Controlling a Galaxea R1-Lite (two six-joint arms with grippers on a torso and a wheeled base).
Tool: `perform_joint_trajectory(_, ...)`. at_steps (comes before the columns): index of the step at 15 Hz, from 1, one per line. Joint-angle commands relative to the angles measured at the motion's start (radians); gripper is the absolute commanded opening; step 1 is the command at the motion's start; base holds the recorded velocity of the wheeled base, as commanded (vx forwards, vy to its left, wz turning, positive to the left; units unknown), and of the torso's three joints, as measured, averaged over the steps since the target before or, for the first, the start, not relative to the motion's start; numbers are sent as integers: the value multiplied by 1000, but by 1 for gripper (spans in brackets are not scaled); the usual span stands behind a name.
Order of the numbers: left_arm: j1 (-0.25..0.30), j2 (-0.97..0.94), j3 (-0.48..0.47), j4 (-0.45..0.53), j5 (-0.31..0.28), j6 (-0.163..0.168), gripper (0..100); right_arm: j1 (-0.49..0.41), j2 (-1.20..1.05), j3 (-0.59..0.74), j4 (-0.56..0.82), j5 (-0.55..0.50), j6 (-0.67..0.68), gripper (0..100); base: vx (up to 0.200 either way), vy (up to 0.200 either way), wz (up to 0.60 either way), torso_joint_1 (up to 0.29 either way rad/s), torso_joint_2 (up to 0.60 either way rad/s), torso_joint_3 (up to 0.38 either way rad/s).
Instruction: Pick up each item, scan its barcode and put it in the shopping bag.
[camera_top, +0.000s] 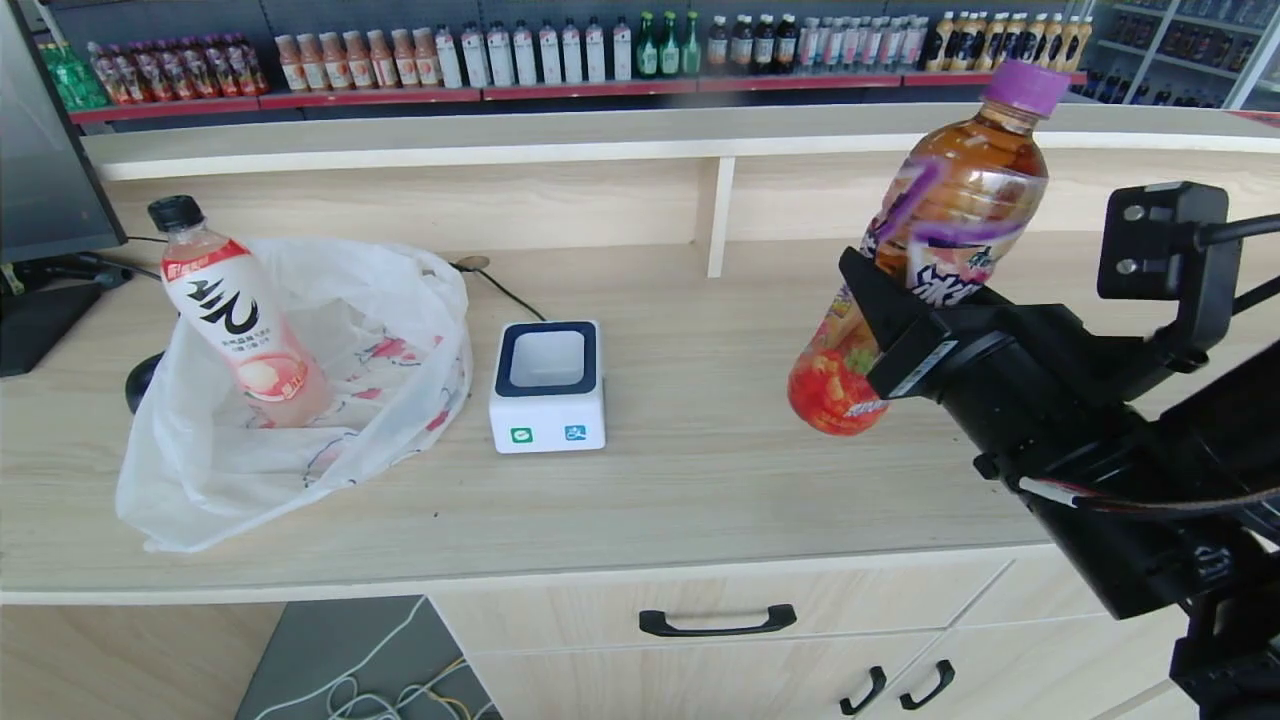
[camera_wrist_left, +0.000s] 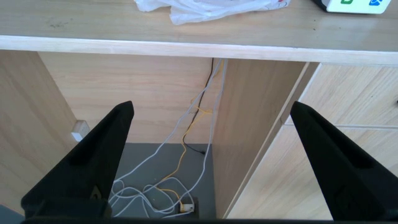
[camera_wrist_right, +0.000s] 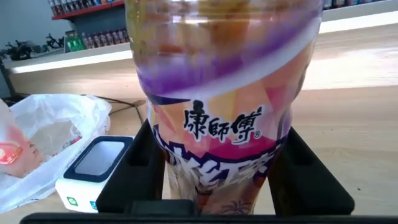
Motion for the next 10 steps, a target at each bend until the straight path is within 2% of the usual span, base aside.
perform_joint_trajectory(1, 0, 0, 0, 0, 0, 1, 100, -41, 16, -15, -1, 1, -1, 0, -200, 0, 0, 2, -7, 2)
perform_joint_trajectory(3, 0, 1, 0, 0, 0, -1, 100, -41, 28, -24, -4, 1, -2, 0, -200, 0, 0, 0, 10, 2)
perform_joint_trajectory(8, 0, 0, 0, 0, 0, -1, 100, -41, 31, -59, -6, 1, -8, 0, 0, 0, 0, 0, 0, 0)
perform_joint_trajectory(10, 0, 1, 0, 0, 0, -2, 100, -43, 33, -66, -7, 3, -8, 0, 0, 200, 0, -17, -10, 12)
